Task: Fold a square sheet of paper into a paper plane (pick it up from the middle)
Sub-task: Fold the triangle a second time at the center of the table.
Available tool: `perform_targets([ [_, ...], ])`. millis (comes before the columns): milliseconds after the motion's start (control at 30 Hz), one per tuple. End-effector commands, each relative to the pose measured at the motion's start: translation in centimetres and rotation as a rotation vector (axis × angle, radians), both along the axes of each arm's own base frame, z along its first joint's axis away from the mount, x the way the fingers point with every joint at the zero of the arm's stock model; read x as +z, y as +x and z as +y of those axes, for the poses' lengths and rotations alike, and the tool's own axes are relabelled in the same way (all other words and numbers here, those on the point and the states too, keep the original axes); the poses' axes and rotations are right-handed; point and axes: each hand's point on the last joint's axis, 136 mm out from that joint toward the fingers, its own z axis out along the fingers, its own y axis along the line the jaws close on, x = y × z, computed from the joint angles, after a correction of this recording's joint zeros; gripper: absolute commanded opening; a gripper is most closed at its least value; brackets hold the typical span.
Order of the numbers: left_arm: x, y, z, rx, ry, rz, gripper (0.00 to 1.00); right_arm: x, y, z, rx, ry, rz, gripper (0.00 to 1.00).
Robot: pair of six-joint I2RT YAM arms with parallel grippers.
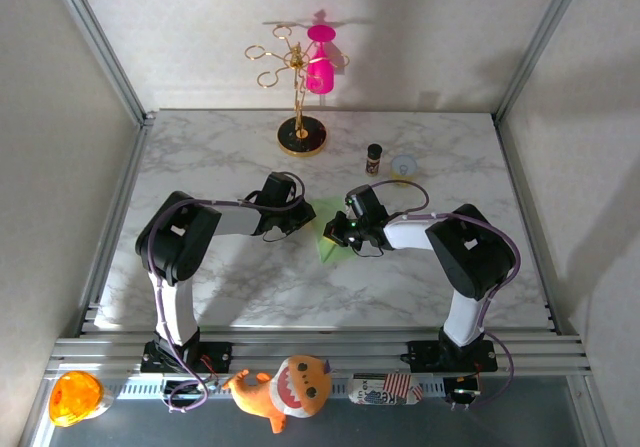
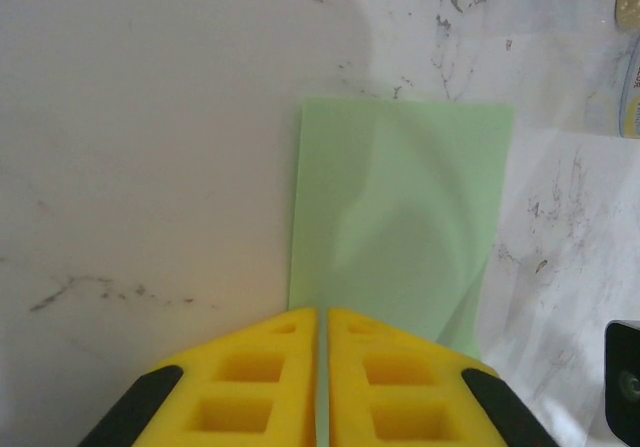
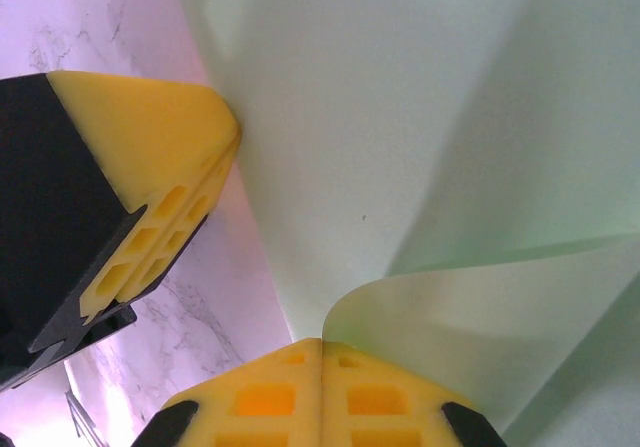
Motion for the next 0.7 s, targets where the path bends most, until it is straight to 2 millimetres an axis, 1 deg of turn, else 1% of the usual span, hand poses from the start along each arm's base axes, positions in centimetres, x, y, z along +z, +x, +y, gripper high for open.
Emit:
perform_targets([
  [0,-2.9,-0.8,0.3,-0.012,0.066,0.052,0.11,-0.4,-0.2,-0.2,-0.013,-0.015,-0.003,0.01],
  [667,-3.5,-1.1,0.2,-0.012,0.066,0.067,0.11,-1.5,-0.1,-0.3,-0.030,-0.027,0.020,0.01],
])
